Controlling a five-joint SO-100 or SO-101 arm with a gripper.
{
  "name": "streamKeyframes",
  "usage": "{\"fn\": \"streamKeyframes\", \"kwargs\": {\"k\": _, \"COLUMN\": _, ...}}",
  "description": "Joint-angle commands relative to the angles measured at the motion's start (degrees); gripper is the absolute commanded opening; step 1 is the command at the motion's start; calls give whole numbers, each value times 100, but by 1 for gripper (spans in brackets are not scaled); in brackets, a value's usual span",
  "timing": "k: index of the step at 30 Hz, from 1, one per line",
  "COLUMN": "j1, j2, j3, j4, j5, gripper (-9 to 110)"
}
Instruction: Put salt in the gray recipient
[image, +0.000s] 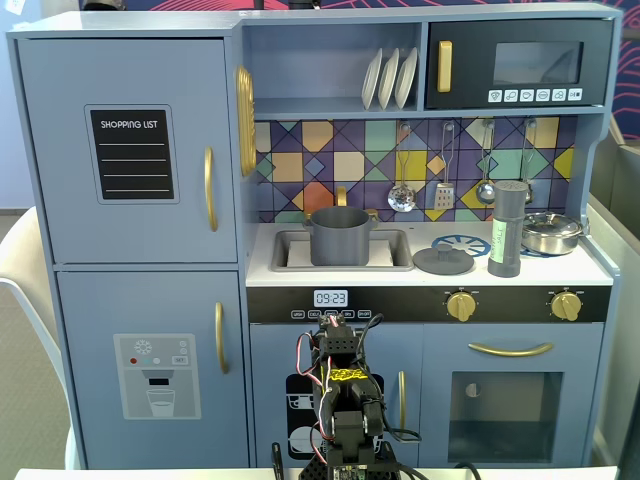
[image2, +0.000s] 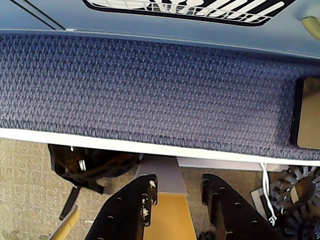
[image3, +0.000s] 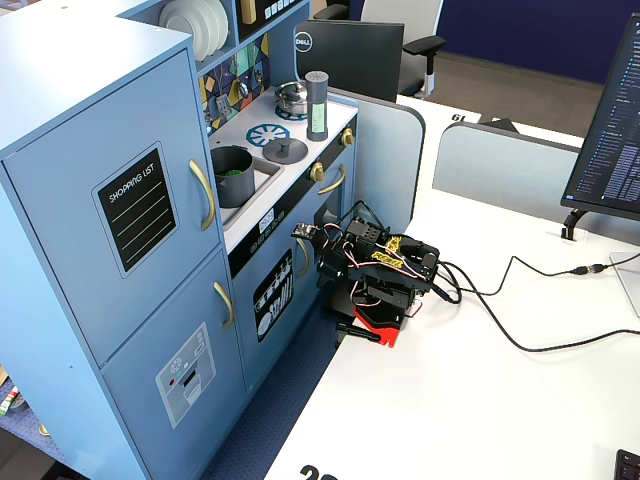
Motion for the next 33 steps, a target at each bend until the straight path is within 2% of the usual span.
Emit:
{"fn": "streamKeyframes", "kwargs": {"k": 1, "j1": 404, "j2": 35, "j3": -26, "j4": 18, "j5": -97, "gripper": 0}}
{"fn": "streamKeyframes", "kwargs": {"k": 13, "j1": 431, "j2": 35, "j3": -26, "j4": 18, "j5": -132, "gripper": 0}}
{"fn": "streamKeyframes", "kwargs": {"k": 21, "j1": 1204, "j2": 26, "j3": -35, "j4": -97, "j5": -132, "gripper": 0}}
{"fn": "streamKeyframes", "kwargs": {"k": 27, "j1": 2795, "j2": 35, "j3": -299, "j4": -1529, "j5": 105, "gripper": 0}}
{"fn": "streamKeyframes", "kwargs": {"k": 33, "j1": 4465, "j2": -554, "j3": -404, "j4": -3841, "j5": -984, "gripper": 0}}
